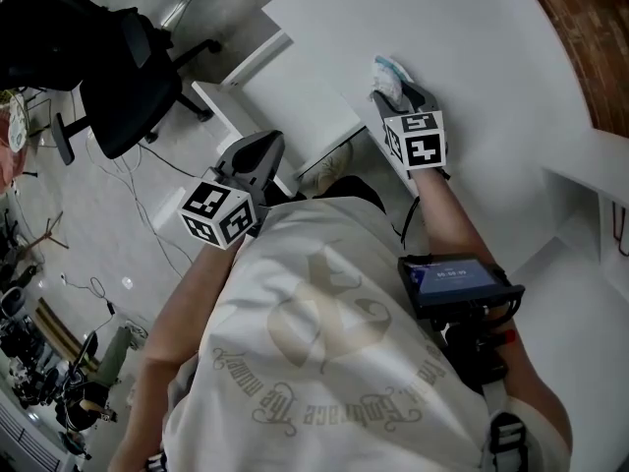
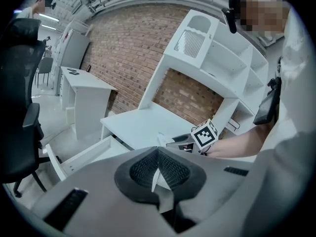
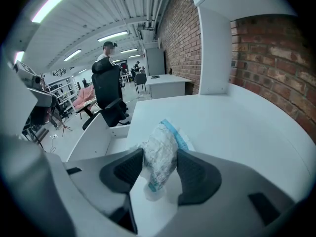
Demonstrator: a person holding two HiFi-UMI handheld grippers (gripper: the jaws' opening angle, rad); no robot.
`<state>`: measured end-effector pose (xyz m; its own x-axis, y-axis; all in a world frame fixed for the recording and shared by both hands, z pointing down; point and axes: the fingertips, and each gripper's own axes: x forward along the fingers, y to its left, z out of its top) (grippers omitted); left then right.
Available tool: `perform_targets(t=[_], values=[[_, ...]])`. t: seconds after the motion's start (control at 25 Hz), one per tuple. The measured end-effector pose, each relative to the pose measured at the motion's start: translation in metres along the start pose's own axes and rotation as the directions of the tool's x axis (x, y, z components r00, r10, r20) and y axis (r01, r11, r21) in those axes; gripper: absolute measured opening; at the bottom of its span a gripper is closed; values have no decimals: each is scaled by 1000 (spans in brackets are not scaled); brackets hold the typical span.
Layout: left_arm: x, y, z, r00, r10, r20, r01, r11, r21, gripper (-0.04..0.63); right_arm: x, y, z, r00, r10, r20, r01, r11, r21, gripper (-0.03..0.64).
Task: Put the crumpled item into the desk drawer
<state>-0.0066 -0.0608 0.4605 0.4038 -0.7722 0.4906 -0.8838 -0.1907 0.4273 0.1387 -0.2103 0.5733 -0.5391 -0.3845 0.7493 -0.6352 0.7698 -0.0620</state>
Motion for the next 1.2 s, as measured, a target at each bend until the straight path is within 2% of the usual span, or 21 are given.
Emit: perform_targets(t=[0.2,0.48,1.04,1.2], values=[[-21,8,-10,1000,3,5,-3,1000,-2,20,-5,15,4,1000,-15,9,15,1000,-16,232],[-59,33,-15,999,12,43,-11,1000,-25,20,-6,61,17,1000,-16,12,17,999,-48,232],[-82,45,-26,997,47,69,-43,997,-60,20,0,97,19,1000,25,-15,-27,994,-104,230],[-94,53,-16,996,53,77,-47,996,-75,20,3,111,34,999,34,-28,-37,992,-121,229]])
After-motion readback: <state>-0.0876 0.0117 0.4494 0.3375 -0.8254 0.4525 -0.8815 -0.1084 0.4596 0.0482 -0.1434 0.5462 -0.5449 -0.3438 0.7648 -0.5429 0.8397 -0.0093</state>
